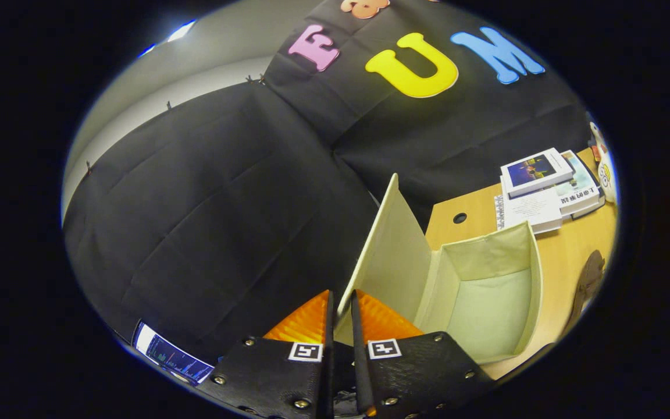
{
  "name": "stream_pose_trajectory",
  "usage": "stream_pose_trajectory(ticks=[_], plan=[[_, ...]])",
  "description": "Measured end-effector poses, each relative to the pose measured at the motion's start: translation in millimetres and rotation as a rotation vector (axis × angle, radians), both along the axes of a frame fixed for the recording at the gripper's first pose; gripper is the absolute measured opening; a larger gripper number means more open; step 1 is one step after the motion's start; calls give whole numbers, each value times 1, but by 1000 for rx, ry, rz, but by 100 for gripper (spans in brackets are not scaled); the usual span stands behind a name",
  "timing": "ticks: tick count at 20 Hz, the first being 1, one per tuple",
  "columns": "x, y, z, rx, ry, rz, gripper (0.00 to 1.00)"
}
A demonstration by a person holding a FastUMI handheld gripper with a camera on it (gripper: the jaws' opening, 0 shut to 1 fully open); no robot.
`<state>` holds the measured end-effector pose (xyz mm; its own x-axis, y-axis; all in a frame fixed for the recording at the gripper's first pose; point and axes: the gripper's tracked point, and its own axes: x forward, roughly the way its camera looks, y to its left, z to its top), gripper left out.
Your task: Open the storage box then place both shoes into the box .Put the left shoe in first, then the right shoe, with the right side of both shoes facing outward in a uniform manner.
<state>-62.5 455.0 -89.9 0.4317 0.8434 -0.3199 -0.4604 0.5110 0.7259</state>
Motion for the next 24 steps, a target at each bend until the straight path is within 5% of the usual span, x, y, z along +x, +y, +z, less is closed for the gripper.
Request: stream_pose_trajectory(ticks=[1,2,4,5,6,8,14,24], plan=[[-1,6,1,0,-12,23,14],[0,10,-2,-9,-30,39,27],[-2,15,-3,-37,-71,77,34],[-6,17,-3,-51,-90,105,45],[-9,17,-3,-68,-110,122,71],[-7,11,-1,-97,-153,113,96],[21,-41,-6,-143,-178,19,97],[63,-192,-44,-405,-224,-191,98]])
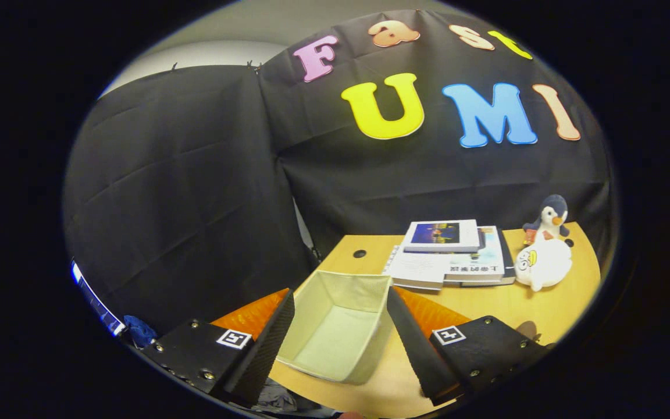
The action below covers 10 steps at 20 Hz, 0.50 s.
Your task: Open the storage box then place both shoes into the box .Put the left shoe in first, then the right shoe, with the right side of both shoes facing outward in a uniform manner.
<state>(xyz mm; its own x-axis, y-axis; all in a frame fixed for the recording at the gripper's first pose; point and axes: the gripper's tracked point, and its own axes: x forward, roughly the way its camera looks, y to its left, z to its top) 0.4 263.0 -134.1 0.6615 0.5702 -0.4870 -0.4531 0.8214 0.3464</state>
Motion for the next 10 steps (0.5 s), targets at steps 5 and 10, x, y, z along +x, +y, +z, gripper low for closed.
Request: stream_pose_trajectory(ticks=[5,10], plan=[[6,-62,-34,-77,36,-78,98],[9,-108,-69,-123,65,-134,98]])
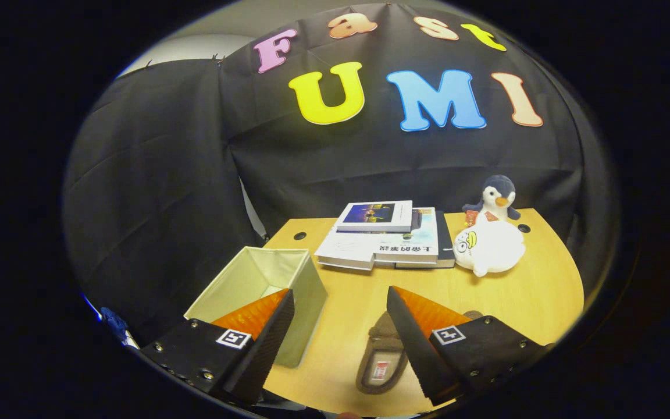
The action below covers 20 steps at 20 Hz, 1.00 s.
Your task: Open the storage box then place both shoes into the box .Put the left shoe in first, then the right shoe, with the right side of both shoes facing outward in a uniform manner.
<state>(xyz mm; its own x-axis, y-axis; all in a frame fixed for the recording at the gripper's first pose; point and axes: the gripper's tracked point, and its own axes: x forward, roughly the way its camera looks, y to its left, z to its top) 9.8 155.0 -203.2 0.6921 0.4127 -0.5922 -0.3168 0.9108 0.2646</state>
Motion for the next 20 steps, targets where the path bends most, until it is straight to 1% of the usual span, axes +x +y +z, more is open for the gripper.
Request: stream_pose_trajectory(ticks=[5,9,16,20], plan=[[5,-36,-40,-50,14,-38,98],[-1,-51,-81,-71,76,-55,97],[-15,-64,-138,-110,184,-40,98],[-24,-65,-163,-139,227,-8,98]])
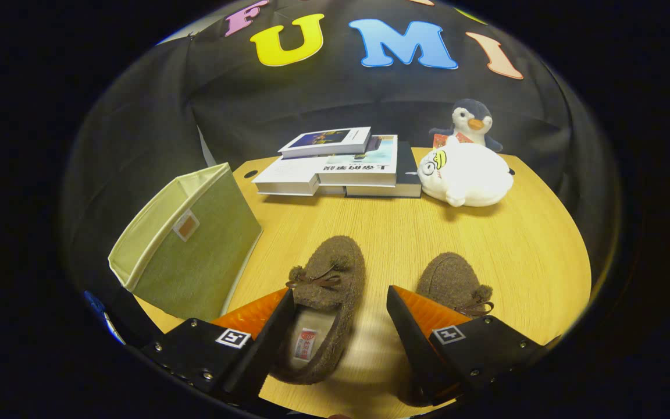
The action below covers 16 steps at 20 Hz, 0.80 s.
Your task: Open the storage box then place both shoes into the box .Put the left shoe in first, then the right shoe, with the right side of both shoes facing outward in a uniform manner.
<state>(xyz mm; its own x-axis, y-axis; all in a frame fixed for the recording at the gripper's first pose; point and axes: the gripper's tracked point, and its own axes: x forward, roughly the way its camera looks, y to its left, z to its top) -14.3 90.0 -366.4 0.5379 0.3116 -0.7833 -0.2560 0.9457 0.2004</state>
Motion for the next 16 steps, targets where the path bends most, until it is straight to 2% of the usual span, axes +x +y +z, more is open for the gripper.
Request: stream_pose_trajectory(ticks=[9,13,16], plan=[[-13,-5,-45,-75,107,32,96],[-17,3,-51,-34,156,3,77],[-19,11,-53,-4,181,-16,52]])
